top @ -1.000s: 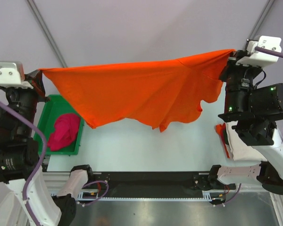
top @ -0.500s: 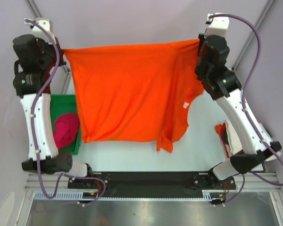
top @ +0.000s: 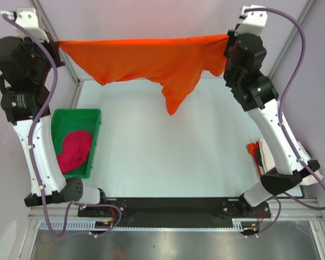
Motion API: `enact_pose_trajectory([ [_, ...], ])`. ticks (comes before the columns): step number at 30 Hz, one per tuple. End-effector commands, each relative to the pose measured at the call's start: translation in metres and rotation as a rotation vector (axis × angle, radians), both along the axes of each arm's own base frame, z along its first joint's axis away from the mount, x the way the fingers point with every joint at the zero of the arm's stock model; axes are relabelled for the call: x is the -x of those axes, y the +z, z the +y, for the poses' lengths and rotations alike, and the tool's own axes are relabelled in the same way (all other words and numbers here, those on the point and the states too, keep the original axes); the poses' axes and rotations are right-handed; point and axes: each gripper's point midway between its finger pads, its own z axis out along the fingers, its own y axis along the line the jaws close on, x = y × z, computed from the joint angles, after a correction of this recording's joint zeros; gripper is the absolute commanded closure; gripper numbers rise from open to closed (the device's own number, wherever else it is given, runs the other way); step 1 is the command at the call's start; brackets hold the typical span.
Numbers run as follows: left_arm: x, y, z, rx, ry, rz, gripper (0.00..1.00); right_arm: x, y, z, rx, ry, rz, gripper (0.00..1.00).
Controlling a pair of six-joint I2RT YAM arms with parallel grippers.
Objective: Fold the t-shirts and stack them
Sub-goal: Flatten out the tshirt
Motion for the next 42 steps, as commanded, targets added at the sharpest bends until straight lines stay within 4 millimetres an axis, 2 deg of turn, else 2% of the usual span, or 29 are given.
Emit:
enact_pose_trajectory([
  [1,0.032,-0.017,0.001,0.024,0.022,-0.001,1.0,0.049,-0.002,-0.007,0.005,-0.031,-0.026,1.0],
  [3,0.051,-0.023,-0.005,0.023,0.002,-0.008,1.0,0.071,-0.005,-0.012,0.0,-0.043,-0.038,1.0],
  [4,0.068,-0.032,-0.01,0.026,-0.007,-0.005,1.0,0.076,-0.025,-0.001,0.029,-0.021,0.0,1.0],
  [5,0.079,-0.035,-0.012,0.027,-0.009,-0.01,1.0,0.097,-0.018,-0.011,0.006,-0.015,-0.022,1.0],
  [6,0.089,-0.039,-0.015,0.029,-0.017,-0.008,1.0,0.107,-0.023,-0.016,-0.004,-0.044,-0.019,1.0],
  [7,0.094,-0.05,-0.018,0.031,-0.028,0.013,1.0,0.121,-0.023,-0.008,0.014,-0.011,-0.017,1.0],
  [8,0.117,-0.043,-0.022,0.025,-0.032,-0.027,1.0,0.133,-0.028,-0.014,0.018,-0.01,-0.018,1.0],
  [9,0.125,-0.046,-0.023,0.026,-0.034,-0.023,1.0,0.145,-0.022,-0.024,-0.021,-0.046,-0.04,1.0],
  [11,0.148,-0.037,-0.028,0.017,-0.042,-0.06,1.0,0.165,-0.017,-0.026,0.006,-0.021,-0.043,1.0],
  [15,0.171,-0.02,-0.032,0.021,-0.041,-0.083,1.0,0.184,0.005,-0.033,-0.056,-0.016,-0.078,1.0],
  [16,0.18,-0.007,-0.033,0.017,-0.042,-0.115,1.0,0.185,0.008,-0.032,-0.049,-0.014,-0.081,1.0],
  [19,0.179,0.0,-0.033,0.022,-0.038,-0.121,1.0,0.183,0.016,-0.026,-0.047,-0.003,-0.094,1.0],
  [23,0.164,-0.009,-0.031,0.034,-0.043,-0.089,1.0,0.17,0.013,-0.013,0.002,0.009,-0.098,1.0],
  [24,0.16,-0.013,-0.031,0.036,-0.043,-0.083,1.0,0.162,0.011,-0.018,-0.037,-0.016,-0.108,1.0],
  [25,0.15,-0.03,-0.03,0.042,-0.046,-0.043,1.0,0.156,0.008,-0.016,-0.05,-0.016,-0.106,1.0],
  [26,0.144,-0.034,-0.029,0.04,-0.046,-0.044,1.0,0.147,-0.003,-0.012,0.003,0.006,-0.075,1.0],
  [27,0.137,-0.043,-0.028,0.039,-0.047,-0.03,1.0,0.139,-0.013,-0.008,-0.053,0.021,-0.067,1.0],
  [28,0.125,-0.071,-0.025,0.048,-0.041,0.029,1.0,0.126,-0.025,-0.017,-0.041,-0.02,-0.043,1.0],
  [30,0.109,-0.093,-0.022,0.043,-0.036,0.062,1.0,0.108,-0.052,-0.013,-0.045,-0.002,0.007,1.0],
  [31,0.095,-0.127,-0.019,0.053,-0.031,0.134,1.0,0.1,-0.062,-0.022,-0.042,-0.034,0.023,1.0],
  [32,0.087,-0.135,-0.017,0.048,-0.03,0.134,1.0,0.087,-0.087,-0.014,-0.016,-0.016,0.068,1.0],
  [33,0.079,-0.15,-0.016,0.047,-0.031,0.16,1.0,0.079,-0.098,-0.015,-0.016,-0.021,0.082,1.0],
  [34,0.069,-0.179,-0.013,0.052,-0.023,0.217,1.0,0.071,-0.112,-0.014,-0.034,-0.025,0.101,1.0],
  [35,0.058,-0.19,-0.01,0.051,-0.02,0.228,1.0,0.055,-0.136,-0.014,-0.023,-0.029,0.147,1.0],
  [38,0.033,-0.235,-0.004,0.059,-0.008,0.322,1.0,0.03,-0.17,-0.012,-0.044,-0.041,0.2,1.0],
  [39,0.027,-0.243,-0.003,0.056,-0.005,0.335,1.0,0.017,-0.194,-0.007,-0.026,-0.045,0.248,1.0],
  [40,0.022,-0.258,-0.001,0.057,0.001,0.364,1.0,0.01,-0.205,-0.006,-0.029,-0.049,0.266,1.0],
  [41,0.015,-0.26,0.001,0.045,0.004,0.349,1.0,0.003,-0.215,-0.005,-0.043,-0.048,0.278,1.0],
  [42,0.007,-0.274,0.003,0.037,0.01,0.378,1.0,-0.008,-0.235,-0.001,-0.022,-0.053,0.319,1.0],
])
